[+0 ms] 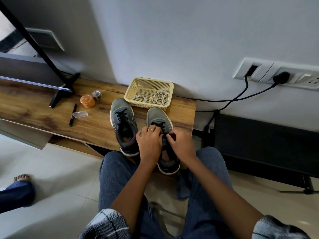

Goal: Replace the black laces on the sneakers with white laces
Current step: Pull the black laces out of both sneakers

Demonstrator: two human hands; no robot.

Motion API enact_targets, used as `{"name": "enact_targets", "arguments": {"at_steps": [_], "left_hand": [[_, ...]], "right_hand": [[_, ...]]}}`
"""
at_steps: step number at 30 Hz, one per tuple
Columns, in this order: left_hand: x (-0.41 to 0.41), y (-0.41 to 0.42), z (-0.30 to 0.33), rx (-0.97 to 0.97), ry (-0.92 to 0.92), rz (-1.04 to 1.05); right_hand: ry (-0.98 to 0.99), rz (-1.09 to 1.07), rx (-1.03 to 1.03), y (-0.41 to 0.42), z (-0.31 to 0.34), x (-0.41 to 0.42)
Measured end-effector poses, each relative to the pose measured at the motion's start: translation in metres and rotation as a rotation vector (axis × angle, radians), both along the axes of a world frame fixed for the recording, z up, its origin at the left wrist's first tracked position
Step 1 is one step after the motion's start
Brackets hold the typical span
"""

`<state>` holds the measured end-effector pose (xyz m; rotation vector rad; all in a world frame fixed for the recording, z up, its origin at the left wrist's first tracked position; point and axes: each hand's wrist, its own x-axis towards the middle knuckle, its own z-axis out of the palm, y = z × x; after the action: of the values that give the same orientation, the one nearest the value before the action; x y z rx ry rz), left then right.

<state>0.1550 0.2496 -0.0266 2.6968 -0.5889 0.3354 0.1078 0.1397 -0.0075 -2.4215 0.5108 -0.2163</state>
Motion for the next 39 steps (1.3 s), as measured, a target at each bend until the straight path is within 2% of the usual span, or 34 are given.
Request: {"name": "enact_targets", "arguments": {"at_steps": [7,15,19,24,29,37,39], "left_hand": [[-0.012,-0.006,-0.001,-0.331,0.185,0.088],[-0.015,-0.021,0.019,-0.837,0.524,0.582],[-0.014,-0.015,0.019,-0.633,0.484,0.377],[-0.011,-0.016,0.024,-0.275,0.312,0.075],[-0.005,-0.014,0.028,0.132,0.167,-0.038],[0.0,-0.011,0.033,0.368,0.056,-0.1],[-0.001,-0.013,0.035,0.405,0.09,-0.118]], "right_hand": [[0.054,-0.137,-0.038,0.004,0.008,0.0],[0.072,-0.28,0.042,0.005,0.01,-0.003],[0.064,-0.248,0.029,0.003,0.009,-0.005],[0.068,-0.179,0.02,0.006,0.006,-0.006],[0.121,-0.152,-0.003,0.002,0.004,-0.01],[0.13,-0.163,-0.028,0.004,0.007,-0.011],[0.135,-0.172,-0.028,0.004,0.008,-0.012]]}}
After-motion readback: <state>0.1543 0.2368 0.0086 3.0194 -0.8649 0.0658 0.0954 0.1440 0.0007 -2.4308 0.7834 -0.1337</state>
